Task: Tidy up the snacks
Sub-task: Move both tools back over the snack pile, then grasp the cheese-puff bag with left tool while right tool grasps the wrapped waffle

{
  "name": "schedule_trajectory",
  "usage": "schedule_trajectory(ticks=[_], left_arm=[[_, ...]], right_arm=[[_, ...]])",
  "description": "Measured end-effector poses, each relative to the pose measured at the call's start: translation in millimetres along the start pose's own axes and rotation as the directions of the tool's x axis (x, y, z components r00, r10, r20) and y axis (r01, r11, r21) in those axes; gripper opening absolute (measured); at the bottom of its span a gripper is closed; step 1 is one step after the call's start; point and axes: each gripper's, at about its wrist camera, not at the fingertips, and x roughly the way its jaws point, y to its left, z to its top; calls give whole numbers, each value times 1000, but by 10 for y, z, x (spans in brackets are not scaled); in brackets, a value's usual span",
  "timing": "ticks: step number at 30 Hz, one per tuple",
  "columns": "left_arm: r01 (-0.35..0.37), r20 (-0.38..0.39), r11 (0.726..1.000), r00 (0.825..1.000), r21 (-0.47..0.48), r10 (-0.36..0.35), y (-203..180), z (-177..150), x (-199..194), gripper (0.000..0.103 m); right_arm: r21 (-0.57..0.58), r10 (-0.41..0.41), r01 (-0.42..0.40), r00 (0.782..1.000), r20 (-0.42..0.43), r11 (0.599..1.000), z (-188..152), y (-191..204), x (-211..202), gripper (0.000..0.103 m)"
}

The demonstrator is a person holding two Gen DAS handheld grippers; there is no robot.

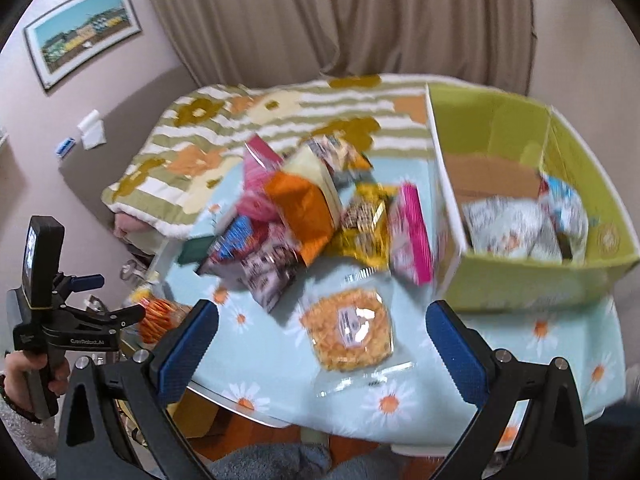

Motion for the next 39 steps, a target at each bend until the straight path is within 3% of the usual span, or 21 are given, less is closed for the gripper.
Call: schedule_trajectory(ticks=[12,28,35,39], left_arm=[[17,-60,999,998,48,-14,-159,-10,473,103],[37,-96,999,995,31,-34,-322,83,747,103],[63,-105,998,992,-2,-62,-247,124,726,84],[81,-113,996,990,-28,-84,-179,142,706,79]], right_arm=[[25,-44,47,992,-119,999,-201,-87,452,103],[-116,-67,40,970,-233,992,-247,-143,1089,103],[-147,-60,22,964,-258,989,-253,-136,1253,103],[-157,-57,16,963,-264,987,-222,-161,1279,103]])
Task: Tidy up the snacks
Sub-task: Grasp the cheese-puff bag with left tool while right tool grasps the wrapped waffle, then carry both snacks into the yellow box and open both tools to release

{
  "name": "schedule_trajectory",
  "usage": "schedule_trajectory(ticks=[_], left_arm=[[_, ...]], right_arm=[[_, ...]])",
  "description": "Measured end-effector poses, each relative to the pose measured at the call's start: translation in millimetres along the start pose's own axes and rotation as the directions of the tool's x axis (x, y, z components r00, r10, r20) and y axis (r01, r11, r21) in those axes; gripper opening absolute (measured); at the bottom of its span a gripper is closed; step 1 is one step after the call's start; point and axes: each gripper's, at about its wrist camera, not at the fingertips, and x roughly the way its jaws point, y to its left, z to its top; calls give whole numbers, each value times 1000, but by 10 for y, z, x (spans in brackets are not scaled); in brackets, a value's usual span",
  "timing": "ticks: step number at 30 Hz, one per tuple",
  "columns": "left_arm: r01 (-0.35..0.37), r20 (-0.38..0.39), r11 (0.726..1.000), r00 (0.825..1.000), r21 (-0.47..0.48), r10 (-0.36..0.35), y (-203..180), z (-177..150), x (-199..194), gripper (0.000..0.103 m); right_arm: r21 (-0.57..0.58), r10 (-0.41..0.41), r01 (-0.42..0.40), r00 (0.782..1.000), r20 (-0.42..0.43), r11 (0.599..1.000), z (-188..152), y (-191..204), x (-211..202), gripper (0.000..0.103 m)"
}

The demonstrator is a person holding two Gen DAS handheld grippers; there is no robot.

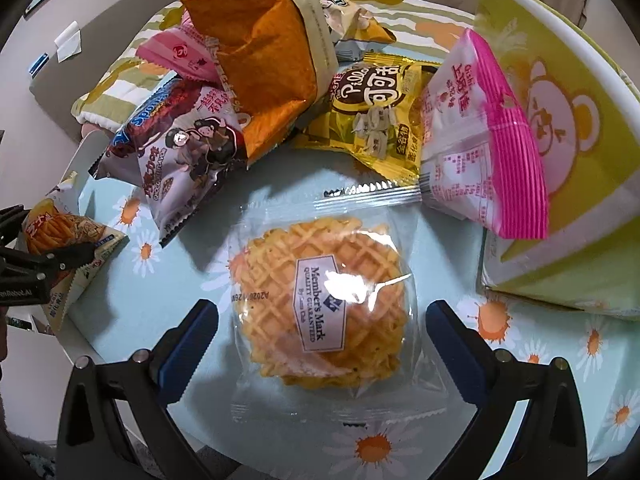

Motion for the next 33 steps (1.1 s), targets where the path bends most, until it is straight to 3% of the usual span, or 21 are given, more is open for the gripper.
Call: schedule_trajectory(ticks=[10,17,21,33], left_arm=[[9,12,1000,1000,-17,-9,-64,54,-147,79],[10,25,1000,1000,-21,-10,-76,66,-220,79],[10,35,1000,999,-24,-9,-69,60,-299,79],[38,151,998,988,-42,-31,5,165,-863,79]], right_arm=[[-55,-8,6,1000,-22,998,84,50,132,103],[-110,-53,52,999,-9,993,2,142,148,79],[-93,-40,40,999,-3,995,-23,162,117,74],[-13,-24,25,997,70,1000,32,207,-608,74]])
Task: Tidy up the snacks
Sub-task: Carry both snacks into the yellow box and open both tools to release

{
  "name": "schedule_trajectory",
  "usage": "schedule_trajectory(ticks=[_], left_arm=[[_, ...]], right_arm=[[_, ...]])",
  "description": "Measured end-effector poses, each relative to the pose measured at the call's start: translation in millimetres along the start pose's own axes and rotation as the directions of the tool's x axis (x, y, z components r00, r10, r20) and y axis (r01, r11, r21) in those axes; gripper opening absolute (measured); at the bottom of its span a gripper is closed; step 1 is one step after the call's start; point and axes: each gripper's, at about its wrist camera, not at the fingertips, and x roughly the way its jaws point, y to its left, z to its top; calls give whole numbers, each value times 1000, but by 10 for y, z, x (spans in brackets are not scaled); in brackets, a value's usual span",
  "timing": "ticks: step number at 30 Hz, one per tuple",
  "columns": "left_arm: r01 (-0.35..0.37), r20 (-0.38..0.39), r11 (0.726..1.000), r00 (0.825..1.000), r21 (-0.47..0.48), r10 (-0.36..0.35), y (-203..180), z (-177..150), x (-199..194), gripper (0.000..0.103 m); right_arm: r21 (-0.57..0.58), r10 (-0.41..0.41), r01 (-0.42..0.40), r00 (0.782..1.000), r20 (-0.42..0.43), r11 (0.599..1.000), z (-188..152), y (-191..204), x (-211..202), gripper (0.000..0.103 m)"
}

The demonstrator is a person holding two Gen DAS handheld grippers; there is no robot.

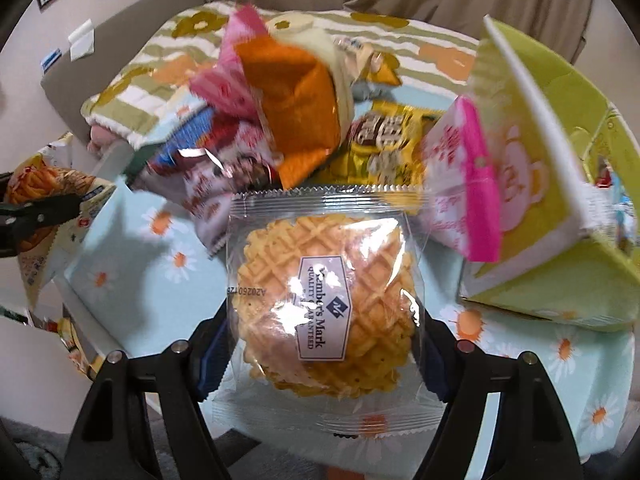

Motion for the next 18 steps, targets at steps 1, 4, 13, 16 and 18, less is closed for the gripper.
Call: schedule_trajectory(ticks=[1,4,13,16,18], left_arm=[[8,15,1000,1000,-5,-8,5,36,-56,79],[32,61,999,998,3,-32,-22,182,-236,79],[49,189,997,980,68,-61,-455,779,-662,79],[43,218,996,974,76,-59,-685,958,-740,79],[56,239,996,968,73,-72,-882,1086,-773,79]], right_arm=[[16,-1,0,1000,13,1000,23,1,-108,74],[60,0,-4,998,56,998,104,-36,-410,74],[105,-22,1,980,196,994,438,-433,-1149,74],[118,-28,1,972,233,993,535,-681,-1252,74],[114,-30,2,968,248,993,600,-842,-1290,74]])
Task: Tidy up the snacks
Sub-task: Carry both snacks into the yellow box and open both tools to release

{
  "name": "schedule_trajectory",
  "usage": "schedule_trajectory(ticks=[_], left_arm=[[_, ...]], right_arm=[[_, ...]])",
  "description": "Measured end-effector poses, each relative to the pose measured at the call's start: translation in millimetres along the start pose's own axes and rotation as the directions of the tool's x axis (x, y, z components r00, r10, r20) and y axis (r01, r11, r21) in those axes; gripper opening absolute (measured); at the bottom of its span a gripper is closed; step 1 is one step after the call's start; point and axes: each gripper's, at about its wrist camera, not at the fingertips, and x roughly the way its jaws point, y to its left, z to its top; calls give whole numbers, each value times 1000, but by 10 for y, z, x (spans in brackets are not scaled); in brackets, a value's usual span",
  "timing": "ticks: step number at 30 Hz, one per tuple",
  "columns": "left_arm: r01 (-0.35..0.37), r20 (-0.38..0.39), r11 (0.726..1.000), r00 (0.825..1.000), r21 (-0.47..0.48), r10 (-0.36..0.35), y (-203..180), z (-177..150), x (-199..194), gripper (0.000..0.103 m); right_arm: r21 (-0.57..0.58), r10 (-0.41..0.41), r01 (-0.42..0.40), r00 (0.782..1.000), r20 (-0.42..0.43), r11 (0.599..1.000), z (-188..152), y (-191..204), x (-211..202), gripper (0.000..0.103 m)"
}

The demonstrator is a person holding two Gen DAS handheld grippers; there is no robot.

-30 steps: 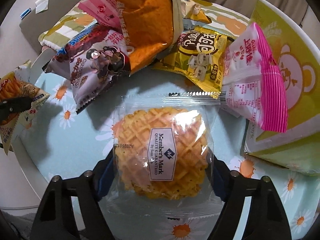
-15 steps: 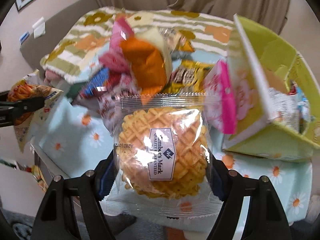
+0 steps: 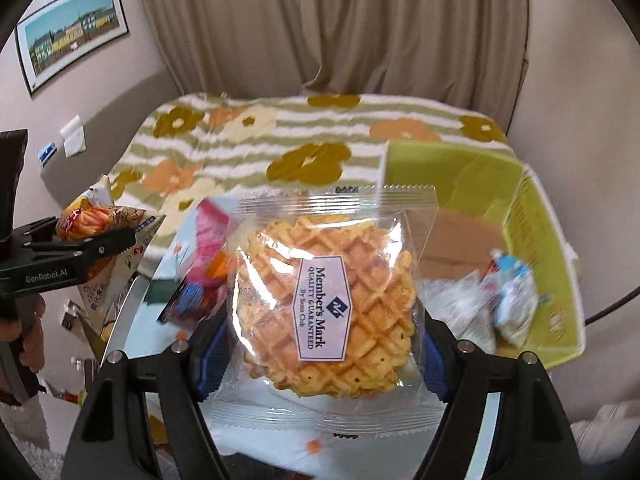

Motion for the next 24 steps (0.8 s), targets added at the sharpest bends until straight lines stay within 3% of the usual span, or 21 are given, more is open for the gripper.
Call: schedule_trajectory(ticks=[11,24], left_arm=[[68,56,998,996,9,-68,-1382,780,509,79],[79,-79,989,994,122,-70,-2358,1236,1471,80]], right_arm=[[-50,-24,26,999,40,998,560,-1165,-29,74],[48,12,-11,1000,-17,999,796,-2030,451,74]])
